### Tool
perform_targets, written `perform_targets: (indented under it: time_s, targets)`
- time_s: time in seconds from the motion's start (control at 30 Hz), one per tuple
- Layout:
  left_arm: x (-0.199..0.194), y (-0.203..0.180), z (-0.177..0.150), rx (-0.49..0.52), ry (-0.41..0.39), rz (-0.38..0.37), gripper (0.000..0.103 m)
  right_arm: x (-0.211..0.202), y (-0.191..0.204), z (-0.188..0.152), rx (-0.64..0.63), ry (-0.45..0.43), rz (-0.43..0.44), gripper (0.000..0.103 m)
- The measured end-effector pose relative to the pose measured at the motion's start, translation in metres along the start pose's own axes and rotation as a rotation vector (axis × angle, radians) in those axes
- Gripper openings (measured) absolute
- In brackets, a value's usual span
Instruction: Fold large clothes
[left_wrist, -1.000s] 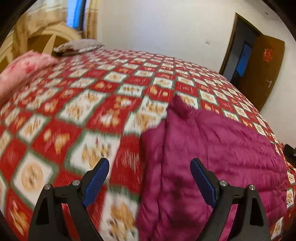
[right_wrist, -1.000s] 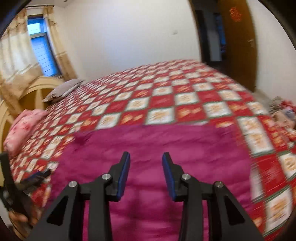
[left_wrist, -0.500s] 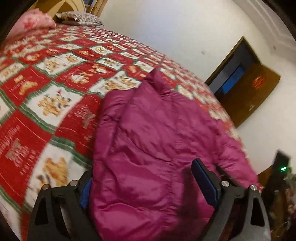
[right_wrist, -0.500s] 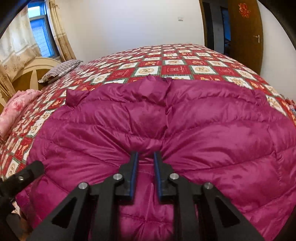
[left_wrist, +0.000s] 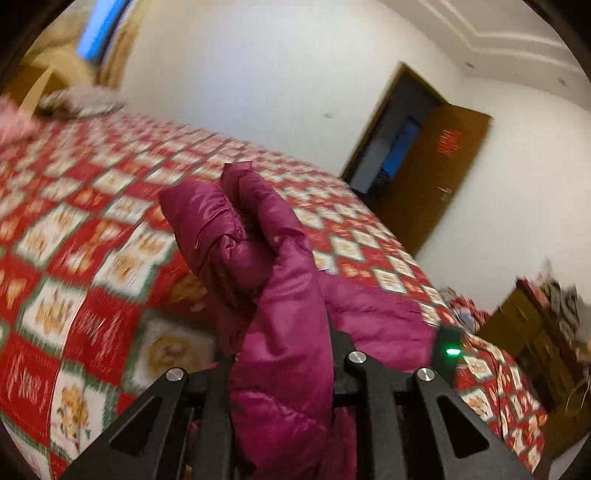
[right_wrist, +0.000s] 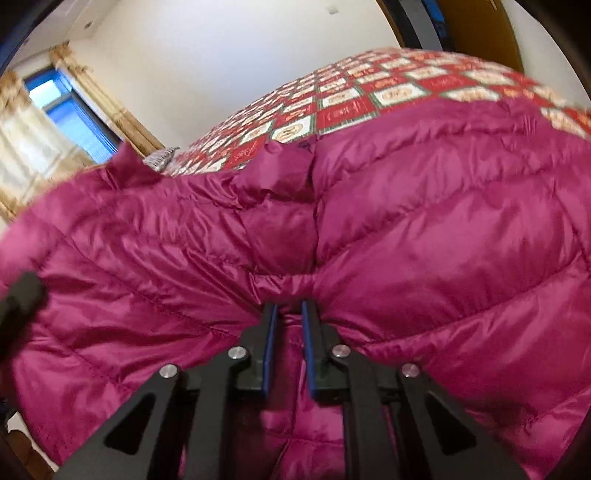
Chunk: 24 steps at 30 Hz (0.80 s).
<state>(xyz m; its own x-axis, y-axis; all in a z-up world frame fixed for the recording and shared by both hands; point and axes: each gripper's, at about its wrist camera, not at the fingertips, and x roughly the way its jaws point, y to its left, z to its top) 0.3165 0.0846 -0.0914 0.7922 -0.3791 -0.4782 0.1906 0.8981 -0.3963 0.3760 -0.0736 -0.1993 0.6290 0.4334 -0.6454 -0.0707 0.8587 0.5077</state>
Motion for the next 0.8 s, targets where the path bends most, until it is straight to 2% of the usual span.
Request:
perform_targets:
  time_s: [0.2,0.3,0.43,0.57,0.67,0.8]
  targets:
    - [0.005,-0.074,0.000,0.228,0.010,-0.064,0.017,-0.007,-0.017,0.013,0.091,0.098,0.137,0.009]
    - [0.010,-0.097,-0.005,0.310,0.022,-0.083,0.017,-0.039,-0.030,0.019,0.115,0.033,0.161,0.015]
    - [0.031,-0.119,-0.017,0.395,0.069,-0.106,0.017,-0.097,-0.067,0.023,0.161,-0.085,0.121,0.015]
    - [0.051,-0.145,-0.044,0.502,0.117,-0.123,0.017,-0.149,-0.108,0.020,0.183,-0.185,-0.001,0.019]
    - [0.071,-0.158,-0.067,0.545,0.174,-0.138,0.017,-0.173,-0.131,0.014,0.198,-0.220,-0.079,0.019]
    - [0.091,-0.170,-0.093,0.589,0.233,-0.149,0.017,-0.187,-0.151,0.014,0.223,-0.223,-0.123,0.019]
